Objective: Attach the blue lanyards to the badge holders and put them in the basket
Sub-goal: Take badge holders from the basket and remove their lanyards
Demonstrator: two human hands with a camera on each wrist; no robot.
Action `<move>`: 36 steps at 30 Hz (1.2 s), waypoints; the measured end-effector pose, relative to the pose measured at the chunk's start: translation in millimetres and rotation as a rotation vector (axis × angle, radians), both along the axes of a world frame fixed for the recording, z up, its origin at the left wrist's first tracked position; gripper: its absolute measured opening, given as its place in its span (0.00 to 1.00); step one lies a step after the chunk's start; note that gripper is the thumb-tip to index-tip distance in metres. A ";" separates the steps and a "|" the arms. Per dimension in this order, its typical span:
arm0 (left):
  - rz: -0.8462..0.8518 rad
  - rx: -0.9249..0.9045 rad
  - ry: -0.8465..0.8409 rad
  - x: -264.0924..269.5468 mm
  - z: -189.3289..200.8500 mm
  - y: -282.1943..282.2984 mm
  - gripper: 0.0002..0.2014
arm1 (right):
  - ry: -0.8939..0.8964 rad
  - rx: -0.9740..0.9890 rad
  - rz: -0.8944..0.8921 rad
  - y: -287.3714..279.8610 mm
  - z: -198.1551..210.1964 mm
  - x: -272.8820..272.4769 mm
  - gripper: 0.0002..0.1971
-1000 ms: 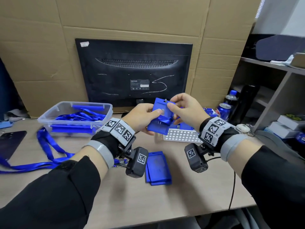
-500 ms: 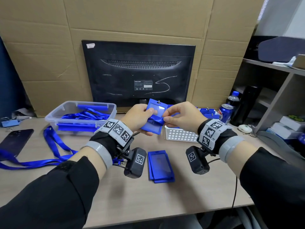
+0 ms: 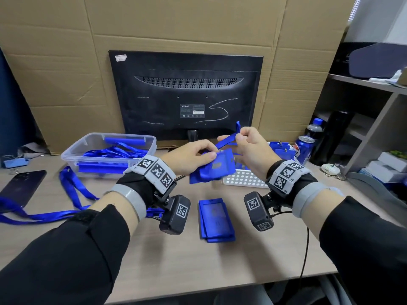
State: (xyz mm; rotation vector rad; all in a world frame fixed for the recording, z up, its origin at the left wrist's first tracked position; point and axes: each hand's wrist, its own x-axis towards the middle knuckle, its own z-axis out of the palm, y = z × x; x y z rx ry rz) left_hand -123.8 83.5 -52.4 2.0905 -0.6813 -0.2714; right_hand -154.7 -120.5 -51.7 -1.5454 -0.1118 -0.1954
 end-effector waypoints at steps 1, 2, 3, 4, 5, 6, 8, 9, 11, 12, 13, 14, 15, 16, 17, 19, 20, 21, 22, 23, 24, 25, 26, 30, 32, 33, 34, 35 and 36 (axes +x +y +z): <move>0.038 0.052 -0.024 0.7 -2.5 0.5 0.04 | -0.002 0.047 0.003 0.1 0.9 0.2 0.03; 0.096 0.092 -0.039 1.9 -4.9 1.7 0.08 | -0.004 0.090 0.003 0.8 2.2 0.8 0.03; 0.156 0.124 -0.042 3.5 -7.1 2.1 0.11 | -0.010 0.115 0.001 1.1 3.3 1.6 0.04; 0.184 0.132 -0.039 4.3 -8.3 2.6 0.08 | -0.019 0.123 -0.002 2.7 5.5 1.4 0.04; 0.183 0.132 -0.039 4.5 -8.4 3.4 0.06 | -0.029 0.122 -0.016 3.7 7.2 2.1 0.05; 0.188 0.138 -0.050 4.1 -8.1 3.7 0.08 | -0.032 0.131 -0.042 4.2 9.5 2.5 0.05; 0.287 0.098 -0.054 9.2 -10.6 7.2 0.09 | -0.011 0.162 -0.127 1.3 15.3 4.4 0.04; 0.371 0.033 -0.038 12.9 -12.7 10.9 0.09 | 0.005 0.124 -0.184 -1.8 16.8 6.4 0.04; 0.487 -0.105 0.019 18.3 -16.0 18.9 0.15 | 0.009 -0.063 -0.294 -7.8 17.8 8.3 0.03; 0.491 -0.159 0.050 19.5 -15.7 21.5 0.14 | -0.011 -0.151 -0.343 -9.9 16.4 9.0 0.02; 0.463 -0.190 0.066 20.2 -15.1 23.6 0.14 | -0.047 -0.228 -0.392 -12.2 13.6 9.7 0.04; 0.423 -0.200 0.057 20.6 -14.1 26.6 0.15 | -0.085 -0.280 -0.428 -13.7 10.8 9.6 0.08; 0.399 -0.177 0.024 20.2 -13.1 28.9 0.16 | -0.111 -0.318 -0.446 -15.6 7.3 10.2 0.12; 0.395 -0.145 -0.026 19.3 -13.0 31.0 0.16 | -0.128 -0.357 -0.456 -17.1 4.2 10.4 0.16; 0.419 -0.100 -0.070 19.0 -13.0 33.0 0.16 | -0.135 -0.399 -0.465 -19.1 1.5 10.8 0.20; 0.541 -0.056 -0.113 23.4 -15.3 38.6 0.16 | -0.135 -0.485 -0.527 -22.6 -2.7 12.7 0.28; 0.615 -0.061 -0.128 25.7 -15.9 41.7 0.16 | -0.114 -0.531 -0.576 -24.2 -3.5 13.3 0.31; 0.682 -0.069 -0.135 26.3 -15.4 45.0 0.16 | -0.079 -0.556 -0.608 -25.4 -3.7 13.7 0.33; 0.728 -0.088 -0.141 28.1 -15.8 47.9 0.17 | -0.049 -0.552 -0.607 -26.5 -5.0 14.5 0.34; 0.747 -0.101 -0.134 28.8 -15.0 49.6 0.18 | -0.026 -0.522 -0.566 -26.7 -5.7 14.4 0.33; 0.753 -0.116 -0.131 30.0 -14.4 50.7 0.19 | -0.014 -0.475 -0.503 -26.0 -6.6 14.3 0.33; 0.757 -0.137 -0.115 28.6 -12.1 49.4 0.19 | 0.000 -0.426 -0.440 -24.2 -7.6 14.3 0.32; 0.756 -0.164 -0.104 27.9 -10.0 47.9 0.19 | 0.007 -0.382 -0.390 -21.0 -9.2 14.3 0.33; 0.675 -0.214 -0.127 24.2 -0.5 41.8 0.20 | -0.037 -0.475 -0.254 -2.1 -9.6 10.7 0.34; 0.618 -0.233 -0.141 21.9 3.8 39.0 0.20 | -0.055 -0.541 -0.086 7.1 -4.0 6.1 0.28; 0.596 -0.244 -0.142 20.2 5.9 37.2 0.20 | -0.047 -0.599 -0.002 11.9 -1.2 3.9 0.23; 0.574 -0.259 -0.140 20.2 6.5 35.7 0.19 | -0.038 -0.643 0.068 17.0 0.8 1.5 0.19; 0.553 -0.266 -0.133 19.6 7.4 33.7 0.18 | -0.026 -0.658 0.126 21.7 2.0 -0.3 0.17; 0.531 -0.270 -0.131 18.5 8.2 31.6 0.16 | -0.018 -0.643 0.170 25.5 2.0 -1.9 0.16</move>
